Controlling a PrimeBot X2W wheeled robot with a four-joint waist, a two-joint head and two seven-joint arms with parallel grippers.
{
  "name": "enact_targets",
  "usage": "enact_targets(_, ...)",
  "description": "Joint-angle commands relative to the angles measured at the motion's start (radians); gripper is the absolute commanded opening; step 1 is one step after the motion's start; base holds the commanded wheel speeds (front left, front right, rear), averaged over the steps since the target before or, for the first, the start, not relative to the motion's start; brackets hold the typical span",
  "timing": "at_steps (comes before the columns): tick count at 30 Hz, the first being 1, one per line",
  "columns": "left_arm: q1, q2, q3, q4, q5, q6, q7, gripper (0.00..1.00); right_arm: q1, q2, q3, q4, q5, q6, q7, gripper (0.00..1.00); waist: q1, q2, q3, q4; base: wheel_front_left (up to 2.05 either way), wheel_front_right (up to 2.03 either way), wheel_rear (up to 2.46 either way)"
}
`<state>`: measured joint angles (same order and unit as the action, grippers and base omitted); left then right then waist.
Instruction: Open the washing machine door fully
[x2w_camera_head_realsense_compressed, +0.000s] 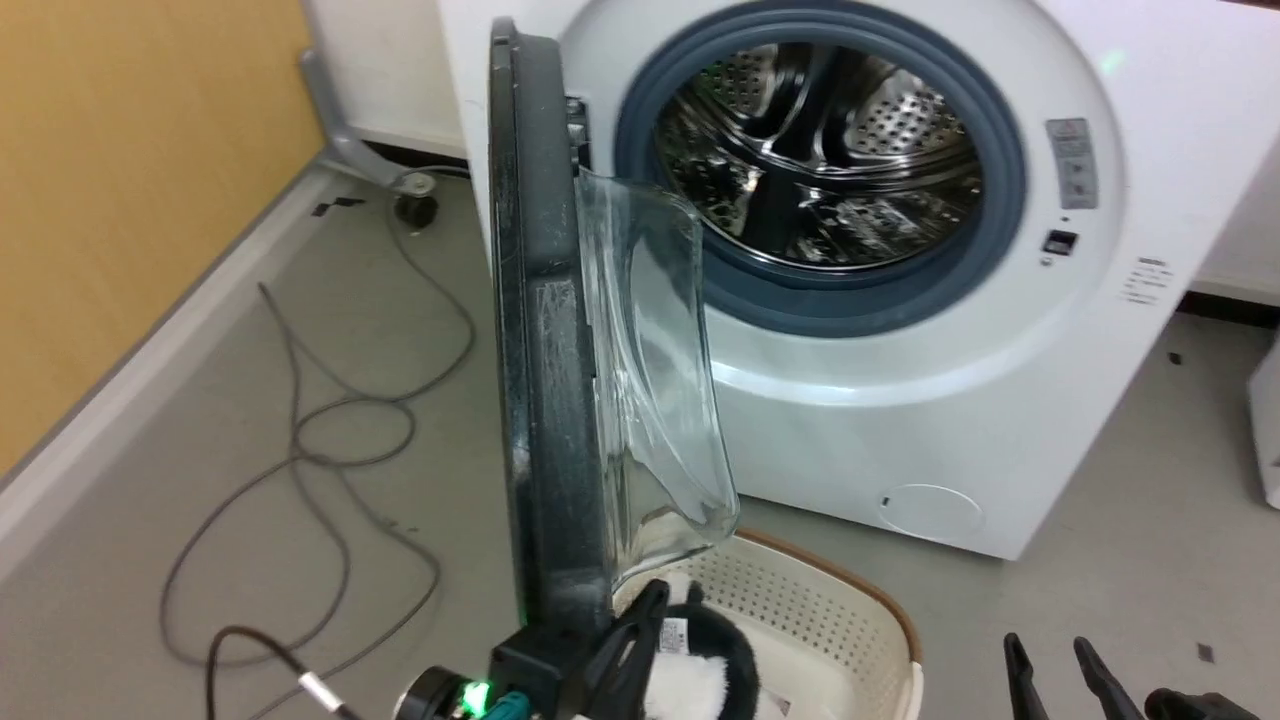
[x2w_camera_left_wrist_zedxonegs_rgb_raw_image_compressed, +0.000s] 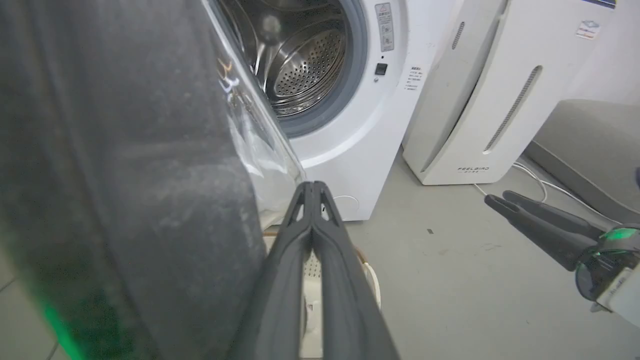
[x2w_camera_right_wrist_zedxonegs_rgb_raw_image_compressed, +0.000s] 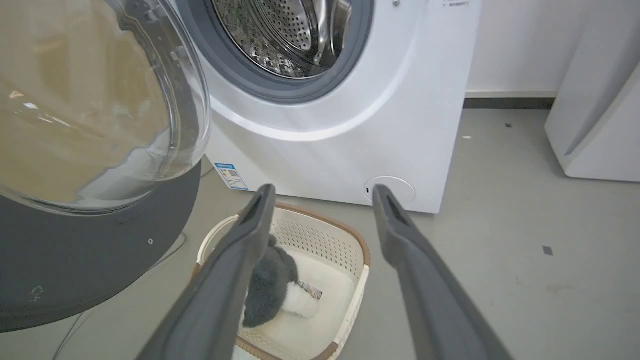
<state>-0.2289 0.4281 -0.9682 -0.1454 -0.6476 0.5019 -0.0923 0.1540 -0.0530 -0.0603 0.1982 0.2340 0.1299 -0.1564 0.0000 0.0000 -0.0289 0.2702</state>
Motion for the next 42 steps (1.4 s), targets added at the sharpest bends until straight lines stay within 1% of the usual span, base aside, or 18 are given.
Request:
enact_targets(1,0.026,0.024,0.031,-0.026,-0.009,0.029,-0.018,0.0,-0.011,0.003,-0.012,0.001,-0.002,0.001,-0.005,1.0,0.0,0.0,0.002,0.051,0.0,0.0,0.0)
enact_targets(5,0.04,0.059,0.071,-0.056,-0.014,0.061,-0.03,0.0,-0.011,0.003,-0.019,-0.001,-0.002,0.001,-0.007,1.0,0.0,0.0,0.004,0.098,0.0,0.0,0.0)
enact_targets(10,0.059,0.12,0.137,-0.06,-0.02,0.097,-0.059,0.0,-0.015,0.003,-0.02,-0.005,-0.004,0.001,-0.006,1.0,0.0,0.0,0.003,0.14,0.0,0.0,0.0)
enact_targets(13,0.063,0.158,0.183,-0.041,-0.033,0.1,-0.08,0.0,-0.021,0.003,-0.019,-0.008,-0.005,0.001,-0.003,1.0,0.0,0.0,0.002,0.151,0.0,0.0,0.0)
enact_targets(16,0.055,0.191,0.241,-0.013,-0.055,0.09,-0.106,0.0,-0.024,0.003,-0.017,-0.012,-0.004,0.001,0.001,1.0,0.0,0.0,0.001,0.155,0.0,0.0,0.0)
enact_targets(20,0.033,0.227,0.323,0.042,-0.087,0.064,-0.132,0.0,-0.026,0.003,-0.011,-0.016,-0.003,0.001,0.006,1.0,0.0,0.0,0.001,0.143,0.0,0.0,0.0)
enact_targets(25,0.001,0.263,0.409,0.156,-0.126,0.011,-0.151,0.0,-0.027,0.003,-0.017,-0.027,-0.013,0.001,0.017,1.0,0.0,0.0,0.006,0.108,0.0,0.0,0.0)
enact_targets(26,0.001,0.263,0.409,0.156,-0.126,0.011,-0.151,0.0,-0.027,0.003,-0.017,-0.027,-0.013,0.001,0.017,1.0,0.0,0.0,0.006,0.108,0.0,0.0,0.0)
enact_targets(32,-0.041,0.277,0.518,0.288,-0.158,-0.04,-0.165,0.0,-0.023,0.003,-0.028,-0.037,-0.016,0.001,0.028,1.0,0.0,0.0,0.018,0.063,0.0,0.0,0.0)
enact_targets(39,-0.102,0.282,0.609,0.44,-0.149,-0.122,-0.169,0.0,-0.022,0.003,-0.04,-0.041,-0.019,0.001,0.034,1.0,0.0,0.0,0.024,0.033,0.0,0.0,0.0)
enact_targets(40,-0.121,0.274,0.655,0.491,-0.124,-0.15,-0.169,0.0,-0.022,0.003,-0.041,-0.041,-0.02,0.001,0.036,1.0,0.0,0.0,0.023,0.027,0.0,0.0,0.0)
enact_targets(42,-0.123,0.268,0.687,0.515,-0.107,-0.168,-0.169,0.0,-0.02,0.003,-0.041,-0.041,-0.019,0.001,0.037,1.0,0.0,0.0,0.021,0.024,0.0,0.0,0.0)
